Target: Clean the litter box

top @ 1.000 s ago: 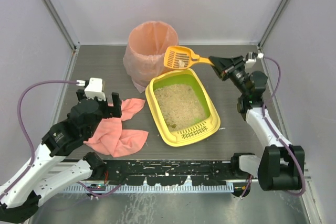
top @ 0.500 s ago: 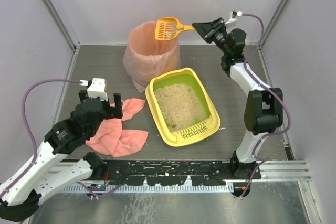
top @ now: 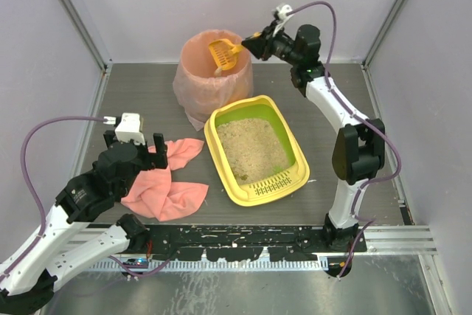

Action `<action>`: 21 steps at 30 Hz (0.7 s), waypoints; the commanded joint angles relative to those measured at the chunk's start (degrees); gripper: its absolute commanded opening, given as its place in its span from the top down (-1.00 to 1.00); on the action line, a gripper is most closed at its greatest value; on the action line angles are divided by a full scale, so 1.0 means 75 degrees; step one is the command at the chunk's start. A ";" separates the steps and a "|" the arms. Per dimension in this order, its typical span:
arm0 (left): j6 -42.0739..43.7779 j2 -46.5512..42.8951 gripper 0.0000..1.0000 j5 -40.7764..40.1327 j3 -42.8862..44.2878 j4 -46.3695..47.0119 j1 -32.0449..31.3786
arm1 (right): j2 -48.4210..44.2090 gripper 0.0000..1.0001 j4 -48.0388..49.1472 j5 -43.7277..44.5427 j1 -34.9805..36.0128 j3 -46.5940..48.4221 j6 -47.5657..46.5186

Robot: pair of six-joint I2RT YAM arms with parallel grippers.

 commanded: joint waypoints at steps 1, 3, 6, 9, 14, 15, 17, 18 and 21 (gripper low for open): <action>-0.0156 -0.0028 -0.96 -0.0204 0.0011 -0.0015 0.0035 | -0.1016 0.99 -0.1483 0.0687 0.0828 0.0600 -0.3507; -0.0203 -0.0049 -0.96 -0.0227 0.0018 -0.0046 0.0031 | -0.1200 0.99 -0.1633 0.1052 0.0991 0.0607 -0.4003; -0.0262 -0.0067 -0.96 -0.0295 0.0011 -0.0123 0.0037 | -0.1581 0.99 -0.1462 0.1281 0.1099 0.0503 -0.3955; -0.0307 -0.0090 -0.96 -0.0322 0.0000 -0.0136 0.0037 | -0.2168 0.99 -0.0968 0.1651 0.1163 0.0241 -0.3389; -0.0440 -0.0115 -0.96 -0.0266 -0.0003 -0.0142 0.0031 | -0.3876 0.97 0.0220 0.3127 0.1161 -0.1323 -0.1849; -0.0464 -0.0138 -0.96 -0.0232 -0.0014 -0.0137 0.0037 | -0.4235 0.97 0.0316 0.3259 0.1160 -0.1680 -0.1554; -0.0527 -0.0179 -0.96 -0.0227 -0.0041 -0.0156 0.0030 | -0.4871 0.97 0.0223 0.3481 0.1161 -0.2283 -0.0981; -0.0563 -0.0207 -0.96 -0.0247 -0.0066 -0.0175 0.0031 | -0.5173 0.97 0.0004 0.3554 0.1162 -0.2456 -0.0689; -0.0669 -0.0350 -0.96 -0.0257 -0.0162 -0.0212 0.0033 | -0.6016 0.94 -0.1071 0.4241 0.1162 -0.3305 0.0300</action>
